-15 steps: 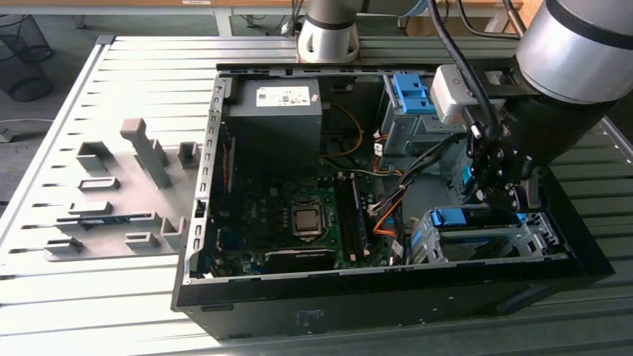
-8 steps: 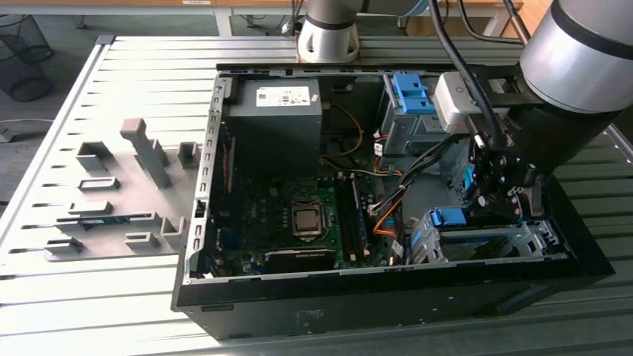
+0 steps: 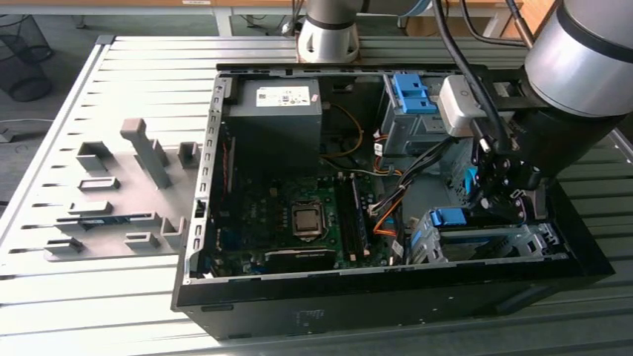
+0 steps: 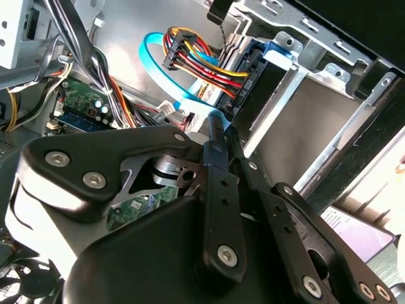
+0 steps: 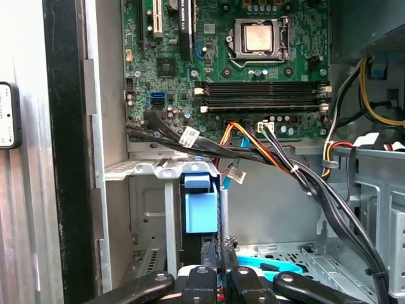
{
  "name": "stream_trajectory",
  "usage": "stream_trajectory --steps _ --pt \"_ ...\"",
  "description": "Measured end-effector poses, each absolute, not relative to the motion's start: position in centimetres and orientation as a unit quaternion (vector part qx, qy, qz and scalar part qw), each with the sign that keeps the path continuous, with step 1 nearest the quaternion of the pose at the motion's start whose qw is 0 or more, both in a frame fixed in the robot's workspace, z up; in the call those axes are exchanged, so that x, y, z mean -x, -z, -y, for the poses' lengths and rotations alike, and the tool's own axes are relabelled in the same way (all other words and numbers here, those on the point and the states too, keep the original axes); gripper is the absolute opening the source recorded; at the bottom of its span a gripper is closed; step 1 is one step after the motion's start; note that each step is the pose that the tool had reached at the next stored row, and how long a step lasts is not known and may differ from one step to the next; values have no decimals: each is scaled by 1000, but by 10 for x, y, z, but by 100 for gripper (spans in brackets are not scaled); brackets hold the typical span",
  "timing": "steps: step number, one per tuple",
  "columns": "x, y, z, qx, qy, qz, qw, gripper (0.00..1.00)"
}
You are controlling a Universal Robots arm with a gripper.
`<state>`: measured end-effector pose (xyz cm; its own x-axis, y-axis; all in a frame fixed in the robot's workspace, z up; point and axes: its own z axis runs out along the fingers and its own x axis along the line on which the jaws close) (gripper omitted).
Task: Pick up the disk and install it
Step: 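Insert the second disk wire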
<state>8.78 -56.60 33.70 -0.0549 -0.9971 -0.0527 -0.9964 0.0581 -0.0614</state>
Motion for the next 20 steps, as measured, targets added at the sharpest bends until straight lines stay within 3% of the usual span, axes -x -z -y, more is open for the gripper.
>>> stream_trajectory --steps 20 --pt "-90 -335 569 685 4 -727 40 16"
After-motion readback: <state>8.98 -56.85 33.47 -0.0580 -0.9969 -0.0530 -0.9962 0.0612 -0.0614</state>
